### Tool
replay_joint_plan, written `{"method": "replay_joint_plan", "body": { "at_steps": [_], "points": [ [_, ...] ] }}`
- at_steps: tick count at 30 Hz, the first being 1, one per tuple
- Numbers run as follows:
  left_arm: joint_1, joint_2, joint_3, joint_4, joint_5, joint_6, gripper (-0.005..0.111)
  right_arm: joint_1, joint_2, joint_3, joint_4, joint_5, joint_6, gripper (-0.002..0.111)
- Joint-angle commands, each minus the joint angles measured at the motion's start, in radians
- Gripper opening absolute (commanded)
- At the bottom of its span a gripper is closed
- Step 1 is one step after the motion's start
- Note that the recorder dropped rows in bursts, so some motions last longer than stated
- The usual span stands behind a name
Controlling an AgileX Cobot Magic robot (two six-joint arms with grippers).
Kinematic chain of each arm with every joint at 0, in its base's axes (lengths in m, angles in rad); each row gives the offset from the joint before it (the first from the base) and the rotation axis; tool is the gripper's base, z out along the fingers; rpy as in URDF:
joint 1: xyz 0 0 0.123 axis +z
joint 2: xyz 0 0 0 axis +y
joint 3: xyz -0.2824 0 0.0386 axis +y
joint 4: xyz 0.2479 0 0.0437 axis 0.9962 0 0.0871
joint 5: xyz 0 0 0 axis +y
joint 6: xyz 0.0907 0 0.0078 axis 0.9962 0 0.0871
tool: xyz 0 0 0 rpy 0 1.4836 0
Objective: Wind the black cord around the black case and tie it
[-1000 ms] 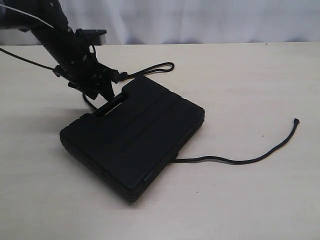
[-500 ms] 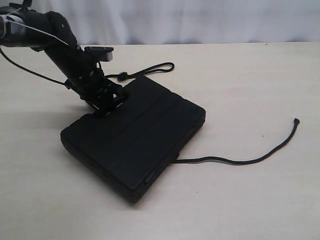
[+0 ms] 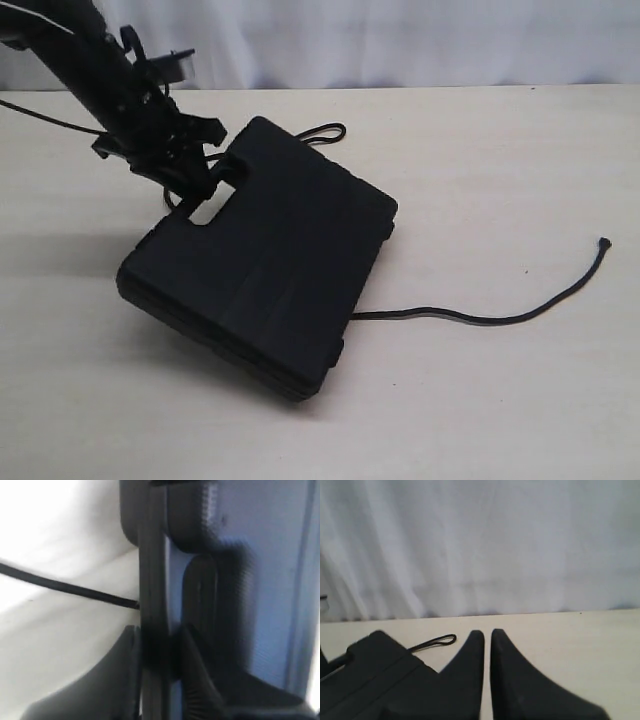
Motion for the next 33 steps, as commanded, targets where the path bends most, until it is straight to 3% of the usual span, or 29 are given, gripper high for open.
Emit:
{"method": "replay_joint_plan", "body": {
  "at_steps": [1, 4, 6, 16, 20, 23, 28, 30, 33],
  "points": [
    [0.002, -0.061, -0.006, -0.239, 0.086, -0.021, 0.0, 0.0, 0.024, -0.116, 0.162, 0.209, -0.353, 0.004],
    [0.002, -0.061, -0.006, -0.317, 0.086, -0.021, 0.0, 0.004, 0.04, -0.145, 0.378, 0.296, -0.629, 0.005],
    [0.002, -0.061, -0.006, -0.342, 0.086, -0.021, 0.0, 0.004, 0.055, -0.145, 0.456, 0.334, -0.697, 0.005],
    [0.002, -0.061, -0.006, -0.388, 0.086, -0.017, 0.0, 0.023, 0.285, -0.207, 0.312, 0.442, -0.715, 0.005],
    [0.002, -0.061, -0.006, -0.379, 0.086, -0.008, 0.0, 0.049, 0.462, -0.283, 0.385, 0.467, -0.715, 0.005],
    [0.002, -0.061, -0.006, -0.292, 0.086, -0.005, 0.0, 0.089, 0.553, -0.296, 0.428, 0.467, -0.716, 0.005],
    [-0.003, -0.041, -0.006, -0.006, 0.059, -0.069, 0.0, 0.175, 0.637, -0.296, 0.36, 0.466, -0.716, 0.014],
    [-0.009, -0.017, -0.006, 0.006, 0.055, -0.055, 0.004, 0.206, 0.657, -0.296, 0.361, 0.447, -0.716, 0.017],
    [-0.035, 0.015, -0.006, 0.006, 0.02, 0.009, 0.021, 0.245, 0.677, -0.296, 0.361, 0.432, -0.716, 0.018]
  ]
}}
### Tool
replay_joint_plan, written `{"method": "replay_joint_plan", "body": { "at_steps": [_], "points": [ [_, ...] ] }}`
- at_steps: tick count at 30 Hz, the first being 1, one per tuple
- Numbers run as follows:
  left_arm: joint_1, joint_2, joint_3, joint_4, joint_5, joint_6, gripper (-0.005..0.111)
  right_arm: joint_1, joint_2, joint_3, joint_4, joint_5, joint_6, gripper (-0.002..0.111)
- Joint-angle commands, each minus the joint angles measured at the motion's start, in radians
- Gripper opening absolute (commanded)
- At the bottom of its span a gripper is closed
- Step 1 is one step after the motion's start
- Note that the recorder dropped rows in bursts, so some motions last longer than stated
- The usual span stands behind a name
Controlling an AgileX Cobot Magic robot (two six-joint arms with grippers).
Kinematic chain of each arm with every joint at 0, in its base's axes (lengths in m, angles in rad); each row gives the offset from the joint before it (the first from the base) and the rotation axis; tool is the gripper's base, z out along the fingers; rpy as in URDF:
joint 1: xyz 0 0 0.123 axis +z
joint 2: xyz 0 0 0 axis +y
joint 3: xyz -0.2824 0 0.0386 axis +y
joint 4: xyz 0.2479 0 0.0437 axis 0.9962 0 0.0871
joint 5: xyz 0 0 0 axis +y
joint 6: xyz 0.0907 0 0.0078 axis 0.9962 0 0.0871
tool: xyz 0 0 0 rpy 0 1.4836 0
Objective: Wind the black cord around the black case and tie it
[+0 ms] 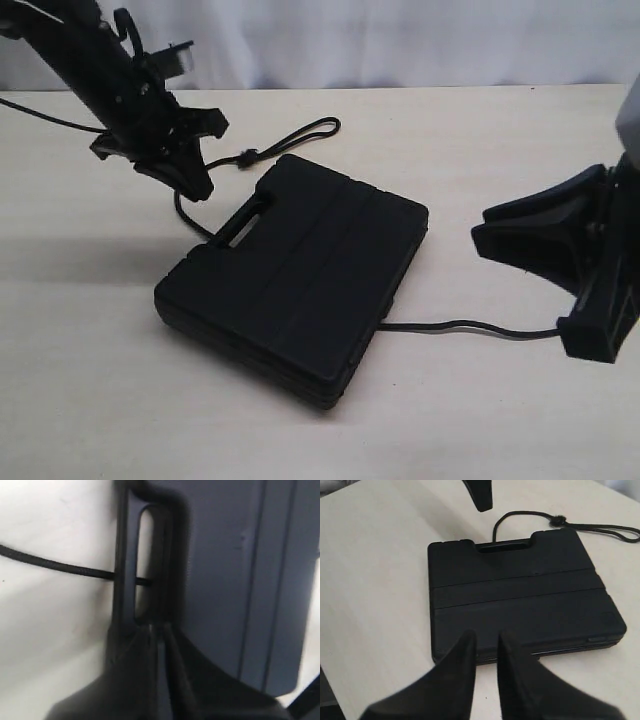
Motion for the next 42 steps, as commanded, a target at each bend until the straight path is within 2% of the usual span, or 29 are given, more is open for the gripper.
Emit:
{"method": "replay_joint_plan", "body": {
  "at_steps": [1, 3, 6, 9, 13, 14, 16, 17, 20, 23, 28, 31, 32, 37, 39, 41, 42],
  "points": [
    [-0.041, 0.046, -0.006, 0.022, -0.06, 0.063, 0.028, 0.048, 0.029, -0.007, -0.007, -0.024, -0.011, 0.018],
    [-0.063, 0.068, -0.006, 0.039, -0.12, 0.063, 0.04, 0.048, 0.031, -0.007, -0.01, -0.022, -0.007, 0.018],
    [-0.093, 0.107, -0.006, 0.092, -0.198, 0.06, 0.05, 0.048, 0.031, -0.007, -0.02, -0.022, 0.019, 0.018],
    [-0.108, 0.161, -0.006, 0.094, -0.269, 0.06, 0.051, 0.048, 0.031, -0.007, -0.023, -0.02, 0.057, 0.018],
    [-0.114, 0.228, -0.006, 0.082, -0.289, 0.06, 0.051, 0.048, 0.031, -0.007, -0.025, -0.02, 0.064, 0.018],
    [-0.117, 0.232, -0.006, 0.08, -0.283, 0.06, 0.047, 0.048, 0.031, -0.007, -0.025, -0.02, 0.064, 0.018],
    [-0.117, 0.238, -0.006, 0.013, -0.221, 0.06, 0.02, 0.048, 0.031, -0.007, -0.025, -0.02, 0.071, 0.018],
    [-0.117, 0.232, -0.006, -0.037, -0.166, 0.062, 0.001, 0.048, 0.031, -0.007, -0.025, -0.02, 0.094, 0.018],
    [-0.092, 0.189, -0.006, -0.207, -0.035, 0.08, 0.0, 0.048, 0.023, -0.007, -0.025, -0.028, 0.098, 0.018],
    [-0.052, 0.106, -0.006, -0.336, 0.007, 0.08, 0.0, 0.048, -0.022, -0.007, -0.037, -0.072, 0.117, 0.017],
    [-0.015, 0.009, -0.006, -0.445, 0.028, 0.08, 0.0, 0.048, -0.133, -0.007, -0.284, -0.062, 0.274, 0.014],
    [-0.028, 0.007, -0.004, -0.517, 0.021, 0.08, 0.0, 0.048, -0.182, -0.007, -0.405, 0.121, 0.333, 0.005],
    [-0.028, 0.007, -0.004, -0.541, 0.014, 0.08, 0.0, 0.048, -0.19, -0.007, -0.416, 0.125, 0.36, 0.005],
    [-0.03, 0.007, -0.004, -0.594, 0.001, 0.08, 0.0, 0.048, -0.179, -0.007, -0.483, -0.016, 0.275, 0.005],
    [-0.03, 0.007, -0.004, -0.594, 0.001, 0.08, 0.0, 0.048, -0.127, -0.008, -0.599, -0.167, 0.289, 0.005],
    [-0.03, 0.007, -0.004, -0.594, -0.006, 0.078, 0.0, 0.048, -0.061, -0.008, -0.867, -0.329, 0.476, 0.005],
    [-0.03, 0.007, -0.004, -0.594, -0.018, 0.078, 0.0, 0.048, -0.013, -0.008, -1.138, -0.376, 0.721, 0.005]
  ]
}}
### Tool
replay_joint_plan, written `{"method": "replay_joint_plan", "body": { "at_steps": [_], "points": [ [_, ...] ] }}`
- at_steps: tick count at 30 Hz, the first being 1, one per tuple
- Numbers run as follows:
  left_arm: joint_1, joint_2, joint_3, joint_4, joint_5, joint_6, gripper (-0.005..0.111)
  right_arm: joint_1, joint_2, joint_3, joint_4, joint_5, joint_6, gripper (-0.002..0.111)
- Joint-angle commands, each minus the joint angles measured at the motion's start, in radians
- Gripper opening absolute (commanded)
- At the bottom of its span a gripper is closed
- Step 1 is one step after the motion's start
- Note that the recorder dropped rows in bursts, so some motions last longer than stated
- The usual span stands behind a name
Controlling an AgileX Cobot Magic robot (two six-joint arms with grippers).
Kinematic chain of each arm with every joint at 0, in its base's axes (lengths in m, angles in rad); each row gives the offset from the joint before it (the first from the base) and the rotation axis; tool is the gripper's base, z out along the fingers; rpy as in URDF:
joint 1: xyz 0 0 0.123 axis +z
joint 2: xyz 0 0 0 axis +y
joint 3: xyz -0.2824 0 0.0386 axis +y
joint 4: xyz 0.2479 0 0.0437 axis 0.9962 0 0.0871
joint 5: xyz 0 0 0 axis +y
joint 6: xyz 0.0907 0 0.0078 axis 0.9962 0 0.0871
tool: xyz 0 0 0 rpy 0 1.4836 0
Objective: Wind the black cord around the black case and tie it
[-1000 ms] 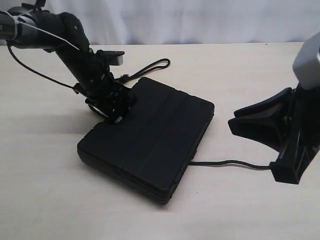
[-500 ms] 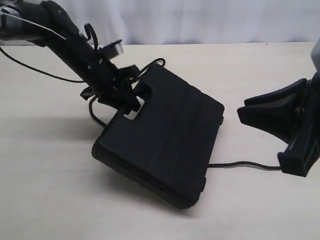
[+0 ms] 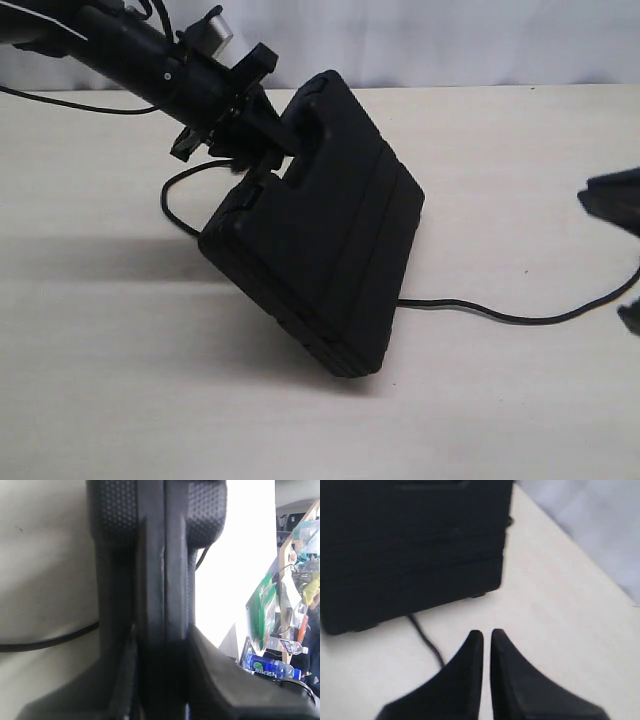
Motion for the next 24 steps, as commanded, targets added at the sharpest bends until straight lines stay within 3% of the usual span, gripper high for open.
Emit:
{"method": "replay_joint_plan", "body": {
  "at_steps": [1, 4, 6, 10, 13, 17, 20, 24],
  "points": [
    [-0.006, -0.018, -0.005, -0.1, -0.011, -0.013, 0.0, 0.002, 0.124, -0.008, -0.633, -0.197, 0.506, 0.005],
    [-0.006, -0.018, -0.005, -0.1, -0.04, -0.033, 0.0, 0.006, 0.225, -0.008, -1.242, -0.036, 1.05, 0.005],
    [-0.008, -0.018, -0.005, -0.103, -0.056, -0.035, 0.0, 0.06, 0.272, -0.008, -1.436, 0.118, 1.274, 0.004],
    [-0.02, -0.018, -0.005, -0.113, -0.068, -0.037, 0.0, 0.286, 0.27, -0.008, -1.332, 0.182, 1.302, 0.005],
    [-0.035, -0.018, -0.005, -0.12, -0.074, -0.039, 0.0, 0.539, 0.272, 0.007, -1.223, 0.193, 1.429, 0.005],
    [-0.053, -0.018, -0.005, -0.128, -0.1, -0.064, 0.0, 0.898, 0.322, 0.052, -1.386, 0.275, 1.859, 0.005],
    [-0.059, -0.018, -0.005, -0.141, -0.104, -0.076, 0.0, 1.102, 0.382, 0.073, -1.524, 0.418, 2.12, 0.005],
    [-0.062, -0.018, -0.005, -0.149, -0.121, -0.118, 0.0, 1.218, 0.473, 0.079, -1.625, 0.388, 2.313, 0.012]
  ]
}}
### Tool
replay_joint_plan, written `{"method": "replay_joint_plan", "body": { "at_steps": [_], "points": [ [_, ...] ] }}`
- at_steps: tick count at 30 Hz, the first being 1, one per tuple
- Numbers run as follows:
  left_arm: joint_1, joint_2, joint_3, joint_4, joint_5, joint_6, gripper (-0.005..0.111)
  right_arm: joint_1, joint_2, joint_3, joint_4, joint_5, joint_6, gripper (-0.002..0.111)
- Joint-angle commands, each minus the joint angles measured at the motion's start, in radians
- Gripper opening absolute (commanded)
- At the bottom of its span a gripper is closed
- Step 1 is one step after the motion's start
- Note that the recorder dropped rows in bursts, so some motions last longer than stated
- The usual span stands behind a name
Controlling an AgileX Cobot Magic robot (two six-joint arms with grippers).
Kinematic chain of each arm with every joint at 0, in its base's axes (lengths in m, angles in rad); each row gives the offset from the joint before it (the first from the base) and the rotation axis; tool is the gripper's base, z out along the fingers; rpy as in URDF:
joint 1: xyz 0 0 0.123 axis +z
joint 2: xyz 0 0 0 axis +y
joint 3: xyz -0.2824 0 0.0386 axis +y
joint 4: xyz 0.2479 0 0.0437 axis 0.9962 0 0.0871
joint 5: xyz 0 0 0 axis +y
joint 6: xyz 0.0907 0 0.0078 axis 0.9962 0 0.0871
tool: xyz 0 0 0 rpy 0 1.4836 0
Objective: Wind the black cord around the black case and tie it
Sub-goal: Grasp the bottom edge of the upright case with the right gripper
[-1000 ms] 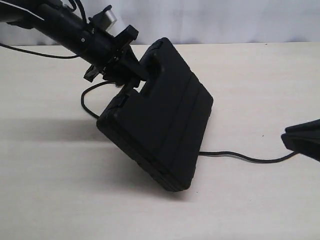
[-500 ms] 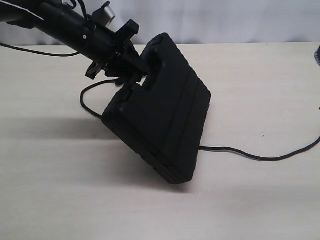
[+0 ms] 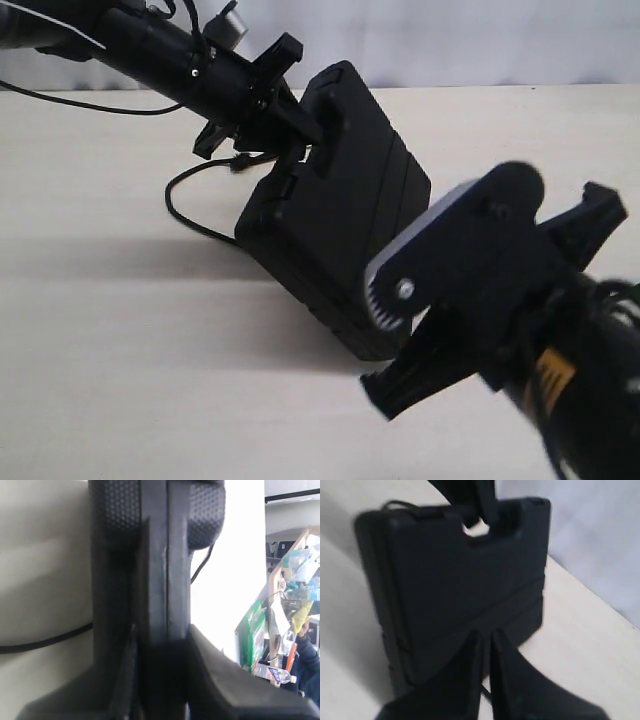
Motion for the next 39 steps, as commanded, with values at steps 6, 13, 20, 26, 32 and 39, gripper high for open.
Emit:
{"method": "replay_joint_plan", "body": {
  "at_steps": [6, 13, 20, 26, 32, 39],
  "points": [
    [-0.008, -0.018, -0.005, -0.092, -0.015, -0.074, 0.0, 0.1, 0.224, 0.006, -0.128, -0.028, 0.307, 0.067],
    [-0.008, -0.018, -0.005, -0.092, -0.022, -0.097, 0.0, 0.098, 0.396, 0.006, -0.282, 0.055, 0.466, 0.11],
    [-0.008, -0.018, -0.005, -0.092, -0.016, -0.097, 0.0, 0.055, 0.635, -0.052, -0.384, 0.21, 0.557, 0.11],
    [-0.008, -0.018, -0.005, -0.092, 0.013, -0.099, 0.0, -0.095, 0.764, -0.142, -0.384, 0.21, 0.562, 0.11],
    [-0.008, -0.018, -0.005, -0.092, 0.021, -0.099, 0.0, -0.221, 0.778, -0.195, -0.384, 0.21, 0.571, 0.109],
    [-0.008, -0.018, -0.005, -0.09, 0.046, -0.099, 0.0, -0.277, 0.779, -0.21, -0.384, 0.21, 0.579, 0.073]
  ]
}}
